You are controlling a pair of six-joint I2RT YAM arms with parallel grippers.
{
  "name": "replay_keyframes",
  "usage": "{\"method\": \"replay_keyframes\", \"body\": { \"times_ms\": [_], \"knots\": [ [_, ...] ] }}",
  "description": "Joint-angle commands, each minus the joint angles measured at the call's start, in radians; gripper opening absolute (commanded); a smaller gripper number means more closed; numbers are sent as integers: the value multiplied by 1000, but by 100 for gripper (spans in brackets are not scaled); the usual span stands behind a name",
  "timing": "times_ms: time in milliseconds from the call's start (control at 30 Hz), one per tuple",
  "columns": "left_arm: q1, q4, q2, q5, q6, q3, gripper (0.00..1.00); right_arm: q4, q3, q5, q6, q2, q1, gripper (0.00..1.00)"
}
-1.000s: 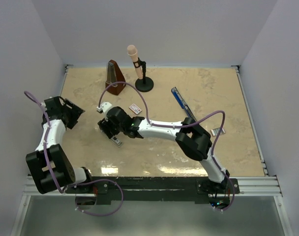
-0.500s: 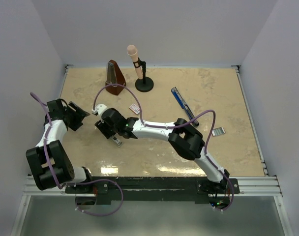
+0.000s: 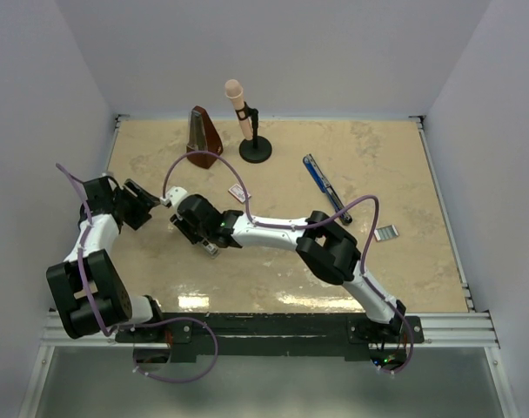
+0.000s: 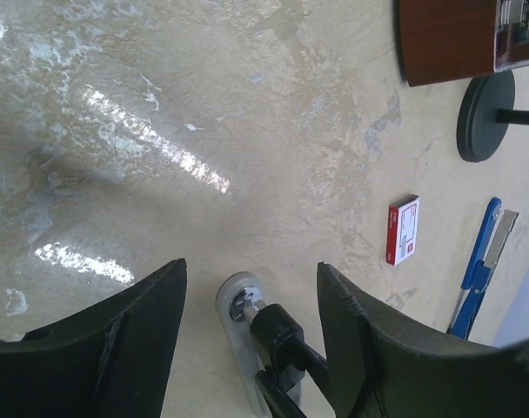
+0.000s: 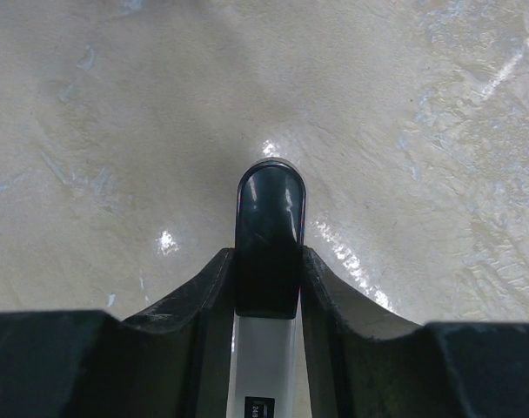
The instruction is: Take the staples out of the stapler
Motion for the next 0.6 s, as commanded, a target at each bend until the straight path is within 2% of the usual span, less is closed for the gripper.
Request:
{"method": "replay_keyframes", "body": {
  "times_ms": [0,167,300,567],
  "knots": [
    [6,48,-24,73,65,-6,66,13,-29,57,-20,-58,-2,0],
    [0,97,-44,188,93,-40,62,9,-103,66,-60,-205,-19,0],
    [-20,124,-44,277,93,-63,60,55,-241,28,-60,-318,-45,0],
    [-145,212,-25,425,45,-84,60,115,-385,-32,-46,-491,-96,0]
  ]
}}
